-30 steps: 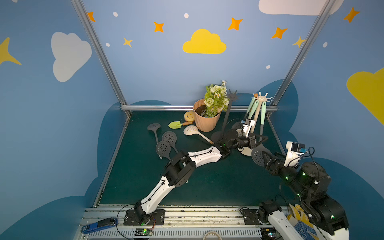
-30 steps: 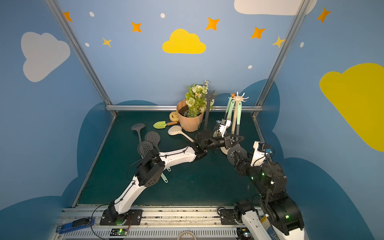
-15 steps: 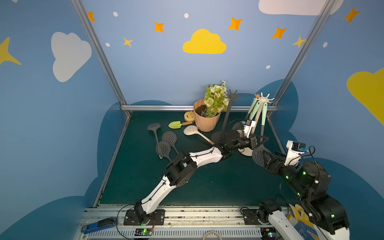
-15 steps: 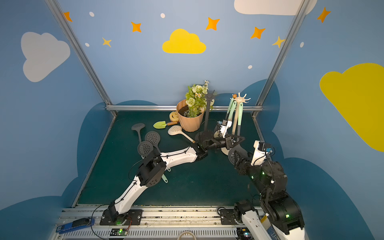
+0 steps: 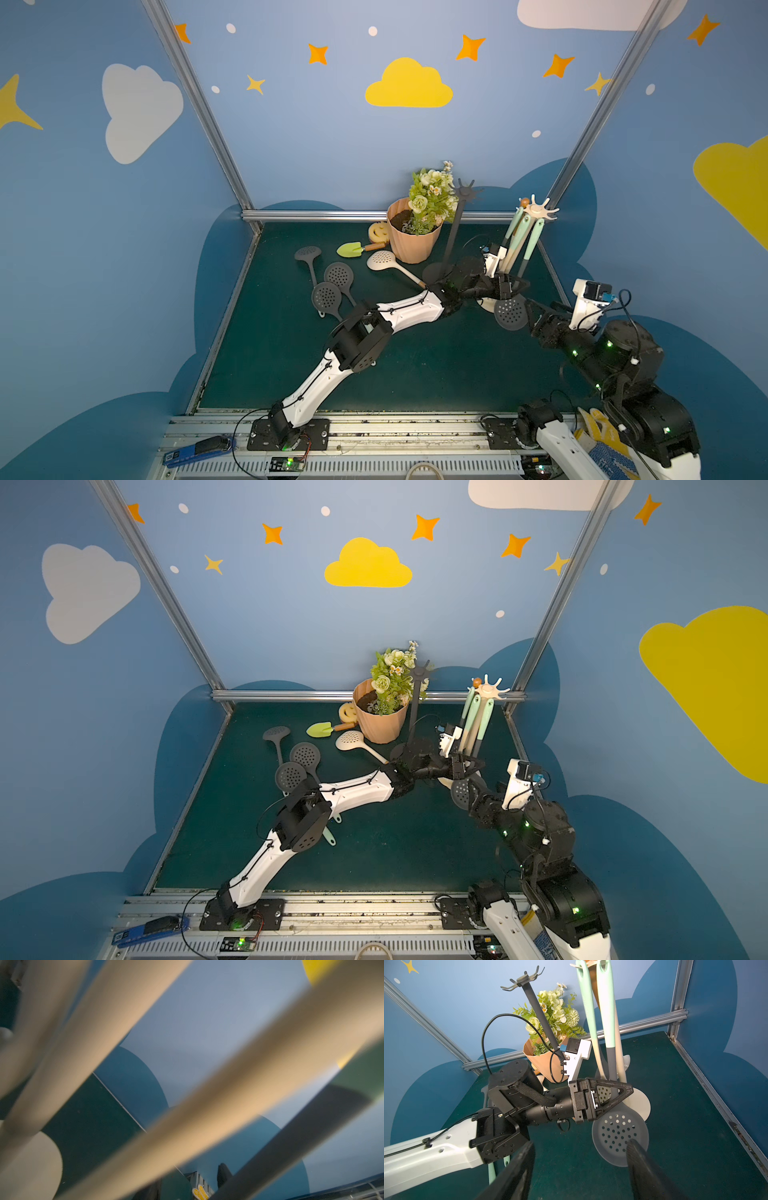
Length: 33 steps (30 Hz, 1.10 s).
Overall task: Hang the skimmer on the kitchen utensil rack
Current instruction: Hang the skimmer on the rack.
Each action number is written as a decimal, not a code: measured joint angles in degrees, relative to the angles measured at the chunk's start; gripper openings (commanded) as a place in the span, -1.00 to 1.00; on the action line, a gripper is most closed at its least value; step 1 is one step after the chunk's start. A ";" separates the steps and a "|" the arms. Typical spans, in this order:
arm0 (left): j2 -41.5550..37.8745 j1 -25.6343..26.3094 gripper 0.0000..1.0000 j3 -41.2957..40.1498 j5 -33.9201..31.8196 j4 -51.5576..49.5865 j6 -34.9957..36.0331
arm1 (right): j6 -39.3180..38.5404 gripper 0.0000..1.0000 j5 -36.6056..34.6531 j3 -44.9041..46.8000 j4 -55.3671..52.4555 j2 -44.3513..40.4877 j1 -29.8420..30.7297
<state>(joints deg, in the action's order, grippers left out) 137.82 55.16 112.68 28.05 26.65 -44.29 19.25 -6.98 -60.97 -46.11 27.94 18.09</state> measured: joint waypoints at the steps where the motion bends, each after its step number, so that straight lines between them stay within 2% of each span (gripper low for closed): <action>1: 0.00 -0.04 0.26 0.00 0.04 -0.81 0.11 | -0.04 0.41 0.04 0.00 0.00 0.20 0.00; 7: -1.29 -0.15 0.63 -1.60 0.17 -5.38 2.82 | -0.55 0.44 0.26 0.00 -0.02 1.86 0.00; 16: -15.23 0.15 0.89 -17.00 0.09 -9.75 8.26 | -1.68 0.51 1.97 1.07 0.63 3.02 0.00; 24: -31.21 0.24 0.96 -32.24 -3.50 -14.99 12.24 | -1.42 0.55 5.75 6.08 3.34 5.46 0.66; 33: -48.13 -3.76 1.00 -47.76 -13.64 -29.88 13.53 | -0.15 0.55 8.35 14.16 8.22 9.33 7.34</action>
<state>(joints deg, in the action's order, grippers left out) 89.69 51.40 64.93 14.41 -3.22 -30.76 19.09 1.37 -46.81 -37.89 37.28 25.43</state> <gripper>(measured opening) 0.998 0.774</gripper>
